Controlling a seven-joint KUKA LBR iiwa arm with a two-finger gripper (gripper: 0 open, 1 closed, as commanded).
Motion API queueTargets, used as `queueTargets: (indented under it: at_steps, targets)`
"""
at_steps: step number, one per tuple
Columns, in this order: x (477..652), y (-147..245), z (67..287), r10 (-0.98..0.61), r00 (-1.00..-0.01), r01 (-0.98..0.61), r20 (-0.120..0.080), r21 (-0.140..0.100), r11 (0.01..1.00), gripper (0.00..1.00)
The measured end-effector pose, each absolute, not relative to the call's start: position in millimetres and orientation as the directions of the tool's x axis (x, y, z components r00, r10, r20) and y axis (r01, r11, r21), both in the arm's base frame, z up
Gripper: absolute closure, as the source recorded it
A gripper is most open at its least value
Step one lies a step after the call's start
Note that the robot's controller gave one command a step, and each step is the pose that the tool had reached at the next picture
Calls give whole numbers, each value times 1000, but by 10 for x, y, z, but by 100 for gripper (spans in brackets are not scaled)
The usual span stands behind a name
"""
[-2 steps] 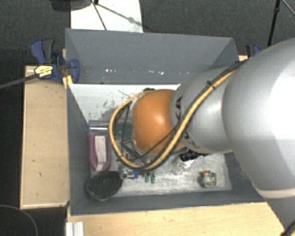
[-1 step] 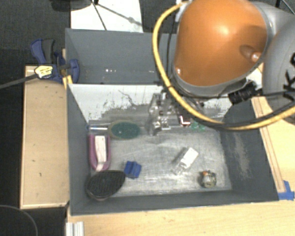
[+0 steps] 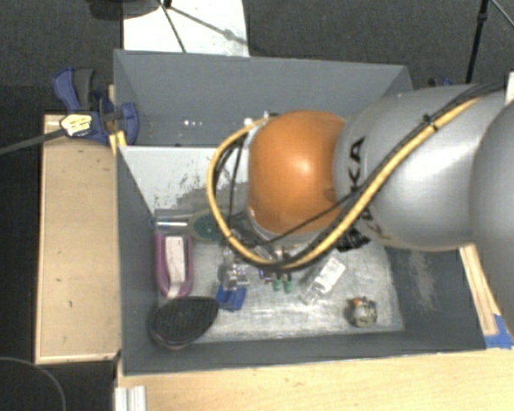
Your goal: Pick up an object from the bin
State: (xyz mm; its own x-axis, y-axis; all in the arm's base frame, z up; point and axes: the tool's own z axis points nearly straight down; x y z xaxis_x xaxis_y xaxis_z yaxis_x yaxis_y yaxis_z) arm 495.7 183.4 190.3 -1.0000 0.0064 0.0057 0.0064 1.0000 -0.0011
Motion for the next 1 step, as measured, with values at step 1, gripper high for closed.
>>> queueTargets:
  at_steps: [1]
  targets:
    - [4972, 1837, 1948, 9, -1000, 9, -2, 1, 1000, 0]
